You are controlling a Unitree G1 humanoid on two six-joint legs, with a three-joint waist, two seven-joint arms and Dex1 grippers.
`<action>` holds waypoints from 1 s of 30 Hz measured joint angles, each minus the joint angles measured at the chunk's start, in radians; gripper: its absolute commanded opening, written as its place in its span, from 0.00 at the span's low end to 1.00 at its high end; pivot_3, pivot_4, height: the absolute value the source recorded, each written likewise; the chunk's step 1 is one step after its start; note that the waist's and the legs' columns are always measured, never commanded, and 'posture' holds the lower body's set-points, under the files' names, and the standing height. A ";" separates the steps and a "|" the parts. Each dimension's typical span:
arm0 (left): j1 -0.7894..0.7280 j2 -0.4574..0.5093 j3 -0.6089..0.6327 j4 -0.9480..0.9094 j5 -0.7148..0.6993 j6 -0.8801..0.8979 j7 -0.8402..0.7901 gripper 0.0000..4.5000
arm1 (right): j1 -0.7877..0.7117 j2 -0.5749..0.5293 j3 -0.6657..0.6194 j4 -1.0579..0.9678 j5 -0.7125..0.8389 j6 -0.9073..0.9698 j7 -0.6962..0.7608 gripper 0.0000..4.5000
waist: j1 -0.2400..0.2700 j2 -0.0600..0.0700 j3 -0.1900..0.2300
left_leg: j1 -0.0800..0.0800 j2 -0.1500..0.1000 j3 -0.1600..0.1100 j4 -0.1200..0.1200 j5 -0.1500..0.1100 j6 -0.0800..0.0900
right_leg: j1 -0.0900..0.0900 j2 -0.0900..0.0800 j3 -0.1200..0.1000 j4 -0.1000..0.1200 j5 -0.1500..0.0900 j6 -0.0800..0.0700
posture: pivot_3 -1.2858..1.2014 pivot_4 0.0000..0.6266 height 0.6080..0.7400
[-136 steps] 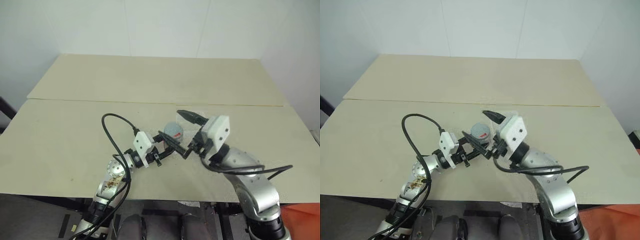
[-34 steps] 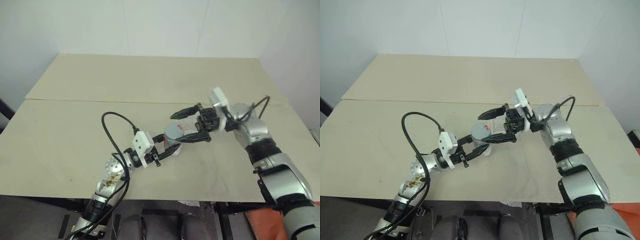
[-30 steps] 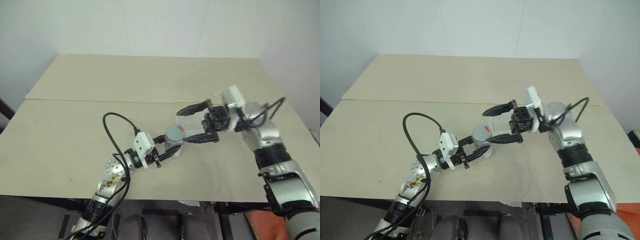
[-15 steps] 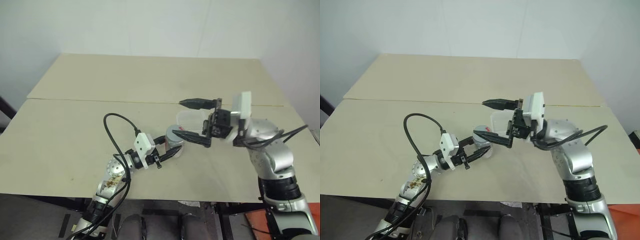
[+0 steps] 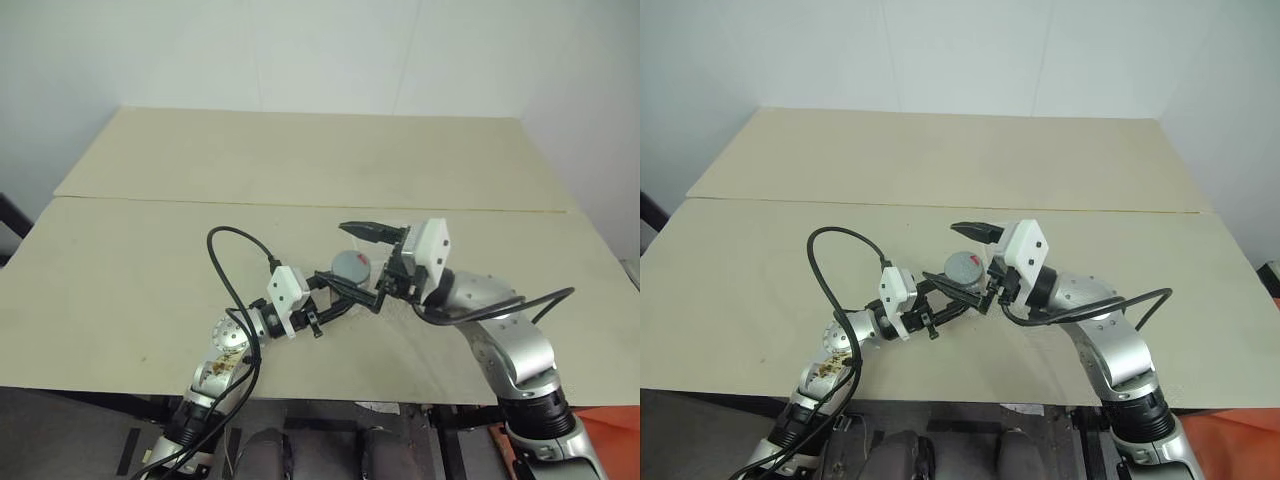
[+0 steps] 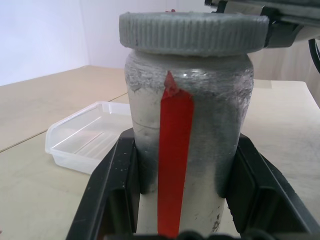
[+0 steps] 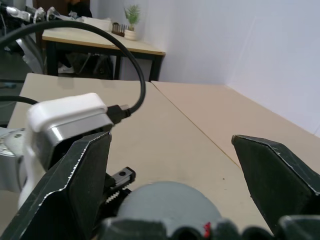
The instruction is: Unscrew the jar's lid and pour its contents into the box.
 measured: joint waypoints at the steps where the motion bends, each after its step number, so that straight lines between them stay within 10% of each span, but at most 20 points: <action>1: 0.000 -0.001 0.000 0.000 0.001 0.000 0.000 0.43 | 0.000 -0.001 0.000 0.000 -0.003 0.000 0.000 1.00 | 0.000 0.000 0.000 | 0.000 0.000 0.000 0.000 0.000 0.000 | 0.000 0.000 0.000 0.000 0.000 0.000 | 0.52 0.24 1.00; 30: -0.008 -0.010 0.001 0.016 0.006 -0.009 -0.005 0.43 | 0.142 -0.053 -0.082 -0.054 0.025 0.046 -0.014 1.00 | 0.000 0.000 0.000 | 0.000 0.000 -0.001 0.000 0.000 0.000 | 0.000 0.000 0.000 0.000 0.000 0.000 | 0.52 0.24 1.00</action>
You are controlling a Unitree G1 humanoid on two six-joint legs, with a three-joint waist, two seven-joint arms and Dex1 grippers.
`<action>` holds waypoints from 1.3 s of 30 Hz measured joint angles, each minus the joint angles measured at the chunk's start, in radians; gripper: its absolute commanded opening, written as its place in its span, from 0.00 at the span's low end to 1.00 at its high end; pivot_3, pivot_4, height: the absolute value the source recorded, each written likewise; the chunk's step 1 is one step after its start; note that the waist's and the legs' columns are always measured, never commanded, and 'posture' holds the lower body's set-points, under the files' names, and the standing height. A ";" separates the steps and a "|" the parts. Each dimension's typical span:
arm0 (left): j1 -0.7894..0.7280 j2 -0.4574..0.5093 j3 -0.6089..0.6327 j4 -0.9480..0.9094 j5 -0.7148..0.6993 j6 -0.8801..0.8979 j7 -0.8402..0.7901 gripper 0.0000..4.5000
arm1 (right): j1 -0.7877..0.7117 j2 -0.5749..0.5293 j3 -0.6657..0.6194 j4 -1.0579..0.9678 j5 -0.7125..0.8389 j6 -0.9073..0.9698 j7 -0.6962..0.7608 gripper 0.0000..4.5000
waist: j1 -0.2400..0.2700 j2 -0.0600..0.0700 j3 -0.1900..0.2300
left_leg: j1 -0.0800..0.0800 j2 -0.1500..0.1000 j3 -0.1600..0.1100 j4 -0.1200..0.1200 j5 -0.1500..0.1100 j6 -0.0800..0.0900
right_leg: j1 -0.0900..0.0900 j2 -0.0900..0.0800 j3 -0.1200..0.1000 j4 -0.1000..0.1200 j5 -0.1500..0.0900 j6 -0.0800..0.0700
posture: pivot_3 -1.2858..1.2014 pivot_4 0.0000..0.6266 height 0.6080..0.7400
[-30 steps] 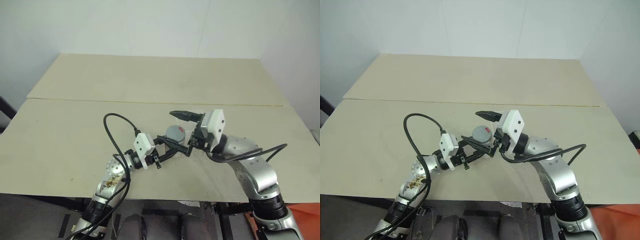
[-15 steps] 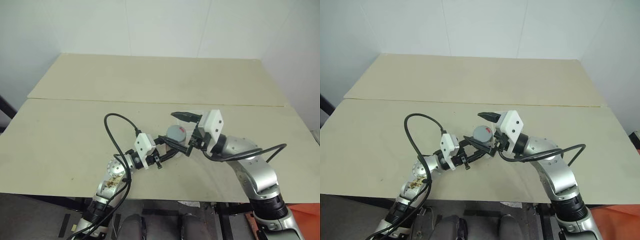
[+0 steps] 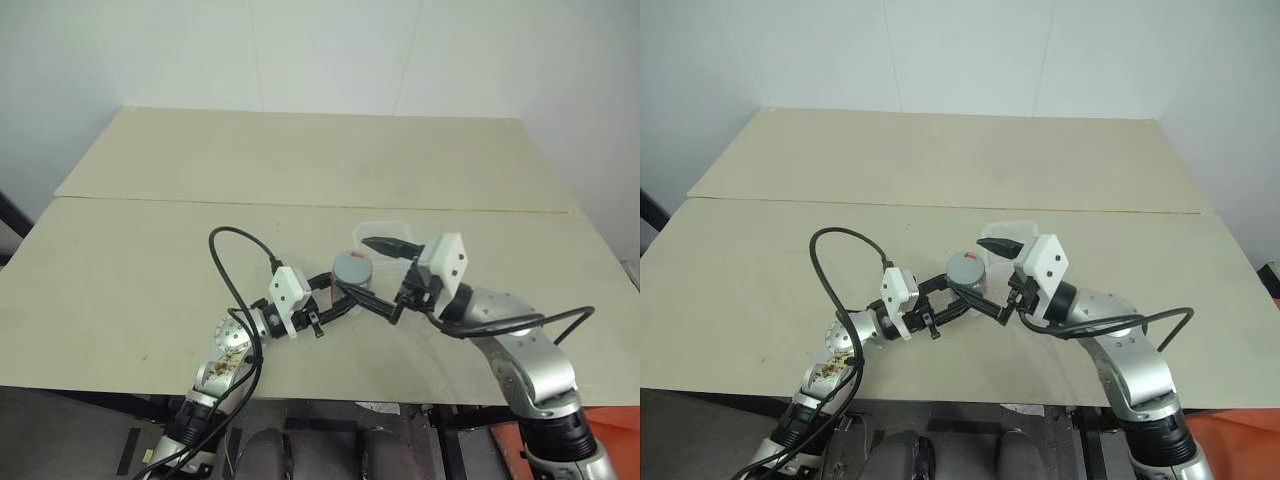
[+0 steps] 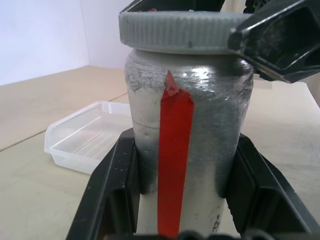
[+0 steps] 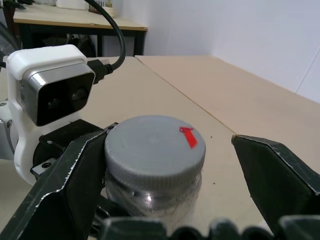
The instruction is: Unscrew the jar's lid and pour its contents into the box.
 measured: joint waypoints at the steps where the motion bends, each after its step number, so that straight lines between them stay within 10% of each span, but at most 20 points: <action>1: 0.000 0.001 0.001 0.001 0.000 0.000 0.000 0.43 | 0.005 -0.005 -0.004 -0.003 0.007 0.000 0.001 1.00 | 0.000 0.000 0.000 | 0.000 0.000 0.000 0.000 0.000 0.000 | 0.000 0.000 0.000 0.000 0.000 0.000 | 0.52 0.24 1.00; 23: -0.001 0.005 0.003 0.021 0.000 -0.019 -0.018 0.43 | 0.037 -0.046 -0.093 -0.032 0.061 -0.013 0.045 1.00 | 0.000 0.000 0.000 | 0.000 0.000 0.000 0.000 0.000 0.000 | 0.000 0.000 0.000 0.000 0.000 0.000 | 0.52 0.24 1.00; 39: -0.003 0.002 0.002 0.025 0.009 -0.020 -0.010 0.43 | -0.141 0.059 0.088 0.079 -0.064 -0.007 -0.008 1.00 | 0.001 0.000 0.000 | -0.001 0.000 0.000 0.003 0.000 0.000 | 0.000 0.000 -0.001 0.000 0.000 0.000 | 0.52 0.24 1.00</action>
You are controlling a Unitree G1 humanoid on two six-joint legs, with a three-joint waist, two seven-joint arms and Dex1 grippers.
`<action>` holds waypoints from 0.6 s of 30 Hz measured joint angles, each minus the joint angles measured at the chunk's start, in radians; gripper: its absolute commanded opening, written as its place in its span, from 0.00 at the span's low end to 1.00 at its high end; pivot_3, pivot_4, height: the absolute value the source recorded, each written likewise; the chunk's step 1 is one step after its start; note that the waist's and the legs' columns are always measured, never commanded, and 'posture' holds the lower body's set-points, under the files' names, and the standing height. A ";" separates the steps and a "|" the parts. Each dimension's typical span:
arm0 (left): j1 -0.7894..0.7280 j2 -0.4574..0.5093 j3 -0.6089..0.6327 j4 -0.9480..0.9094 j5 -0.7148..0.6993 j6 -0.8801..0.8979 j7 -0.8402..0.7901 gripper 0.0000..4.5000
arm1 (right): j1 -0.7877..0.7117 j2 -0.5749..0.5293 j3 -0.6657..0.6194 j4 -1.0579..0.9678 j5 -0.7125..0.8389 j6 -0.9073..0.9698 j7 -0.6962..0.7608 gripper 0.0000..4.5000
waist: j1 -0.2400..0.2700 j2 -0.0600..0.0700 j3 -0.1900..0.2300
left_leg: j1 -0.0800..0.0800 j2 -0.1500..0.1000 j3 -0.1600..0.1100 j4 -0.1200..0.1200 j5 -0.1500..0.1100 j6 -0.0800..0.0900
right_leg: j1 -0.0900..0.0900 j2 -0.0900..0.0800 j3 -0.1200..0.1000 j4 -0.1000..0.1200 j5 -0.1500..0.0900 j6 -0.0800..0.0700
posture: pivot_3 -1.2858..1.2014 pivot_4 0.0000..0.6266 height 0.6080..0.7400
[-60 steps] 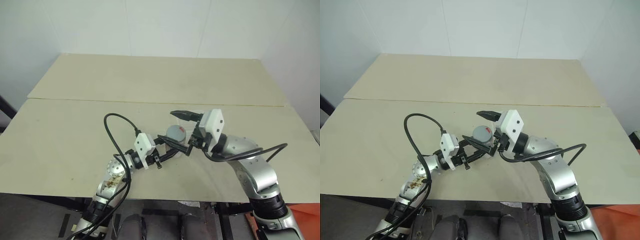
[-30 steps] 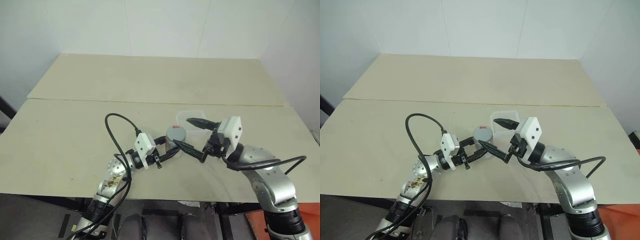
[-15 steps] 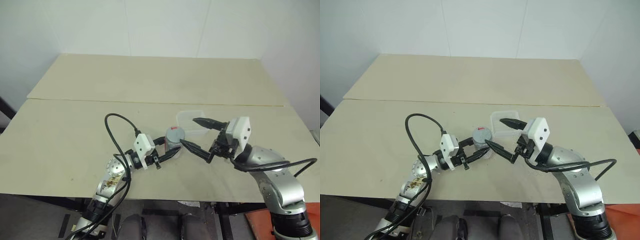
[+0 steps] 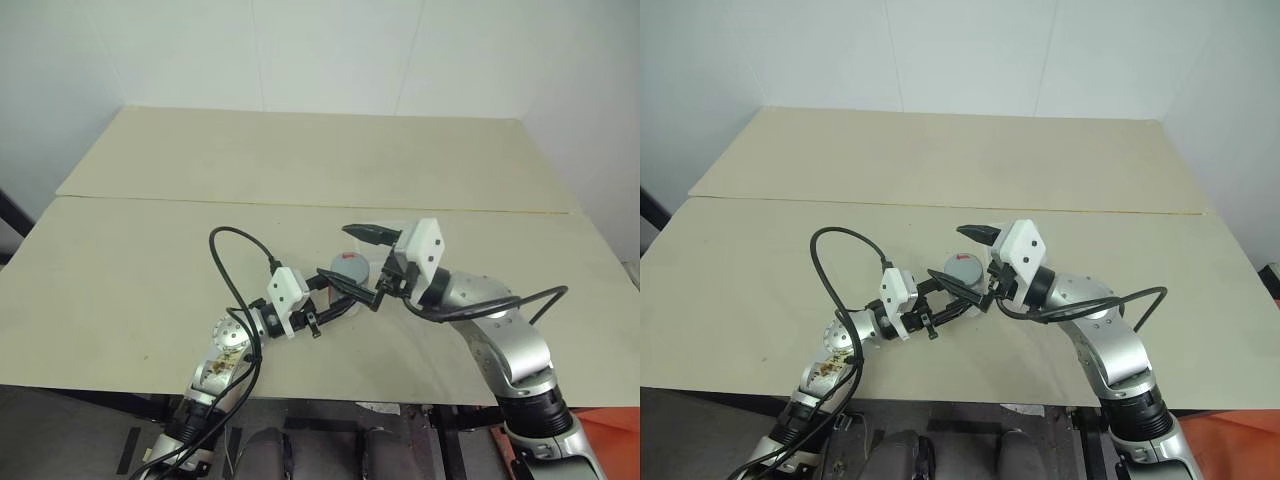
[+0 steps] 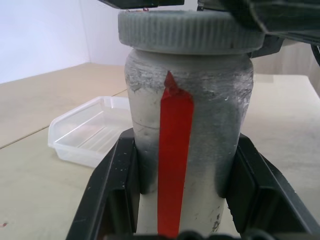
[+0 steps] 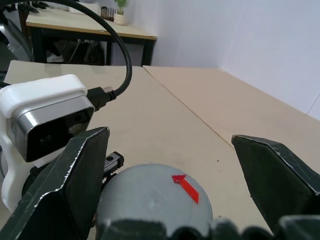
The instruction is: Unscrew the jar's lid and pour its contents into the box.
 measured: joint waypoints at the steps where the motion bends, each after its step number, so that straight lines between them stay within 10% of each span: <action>1: 0.000 0.000 0.000 0.000 0.001 0.000 0.001 0.43 | 0.001 -0.001 0.000 0.000 0.000 0.001 0.000 1.00 | 0.000 0.000 0.000 | 0.000 0.000 0.000 0.000 0.000 0.000 | 0.000 0.000 0.000 0.000 0.000 0.000 | 0.52 0.24 1.00; 18: -0.006 -0.002 -0.001 0.003 0.004 -0.001 -0.005 0.43 | 0.130 -0.090 -0.087 -0.068 0.077 0.027 0.021 1.00 | 0.000 0.000 0.000 | 0.000 0.000 -0.001 0.000 0.000 0.001 | 0.000 0.000 0.000 0.000 0.000 0.000 | 0.52 0.24 1.00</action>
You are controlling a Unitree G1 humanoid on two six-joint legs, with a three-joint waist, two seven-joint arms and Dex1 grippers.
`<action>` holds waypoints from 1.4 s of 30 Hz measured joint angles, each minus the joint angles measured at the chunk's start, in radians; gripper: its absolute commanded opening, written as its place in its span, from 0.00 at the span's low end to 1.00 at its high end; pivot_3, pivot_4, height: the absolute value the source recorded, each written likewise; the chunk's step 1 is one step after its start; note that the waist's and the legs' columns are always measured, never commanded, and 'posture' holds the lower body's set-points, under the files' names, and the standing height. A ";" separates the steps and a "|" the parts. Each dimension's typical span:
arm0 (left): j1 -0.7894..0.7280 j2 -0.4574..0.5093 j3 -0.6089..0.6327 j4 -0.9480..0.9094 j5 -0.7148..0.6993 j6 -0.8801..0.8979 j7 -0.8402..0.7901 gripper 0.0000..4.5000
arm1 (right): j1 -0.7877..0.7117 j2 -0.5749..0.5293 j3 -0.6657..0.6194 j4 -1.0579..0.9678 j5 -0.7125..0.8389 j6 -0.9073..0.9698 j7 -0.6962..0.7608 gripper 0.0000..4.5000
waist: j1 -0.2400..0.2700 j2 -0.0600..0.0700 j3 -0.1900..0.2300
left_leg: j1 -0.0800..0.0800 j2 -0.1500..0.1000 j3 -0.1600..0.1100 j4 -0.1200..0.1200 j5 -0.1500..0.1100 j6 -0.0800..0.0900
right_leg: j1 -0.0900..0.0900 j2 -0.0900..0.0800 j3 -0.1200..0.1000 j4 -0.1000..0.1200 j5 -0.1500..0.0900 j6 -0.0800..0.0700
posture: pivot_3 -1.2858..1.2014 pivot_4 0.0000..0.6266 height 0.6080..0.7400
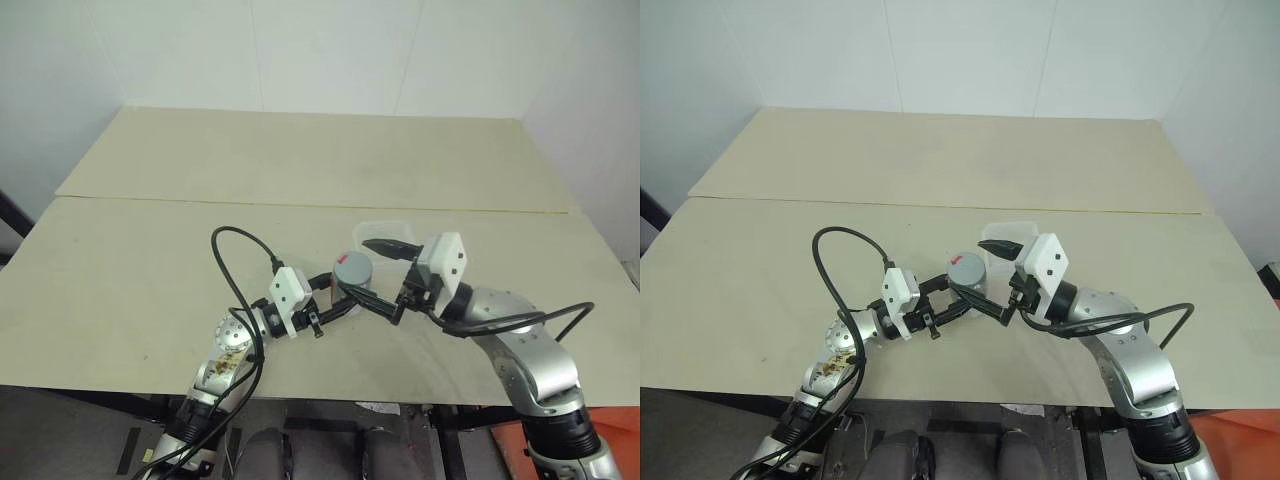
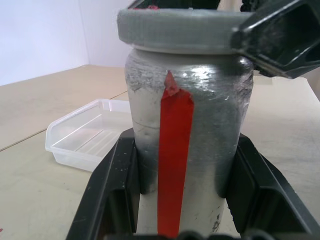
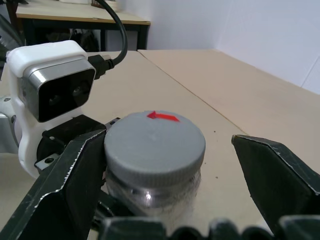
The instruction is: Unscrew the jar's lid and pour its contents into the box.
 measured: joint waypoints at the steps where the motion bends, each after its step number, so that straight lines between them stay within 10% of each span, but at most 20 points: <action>1: -0.001 0.000 0.000 0.000 0.000 0.000 -0.001 0.43 | 0.010 -0.007 -0.008 -0.007 0.004 0.000 0.003 1.00 | 0.000 0.000 0.000 | 0.000 0.000 0.000 0.000 0.000 0.000 | 0.000 0.000 0.000 0.000 0.000 0.000 | 0.52 0.24 1.00; 42: 0.001 -0.002 0.002 0.014 -0.001 -0.020 -0.007 0.43 | -0.070 0.039 0.053 0.049 -0.057 -0.011 0.037 1.00 | 0.001 0.000 0.000 | -0.001 0.000 0.000 0.001 0.000 0.000 | 0.000 0.000 0.000 0.000 0.000 0.000 | 0.52 0.24 1.00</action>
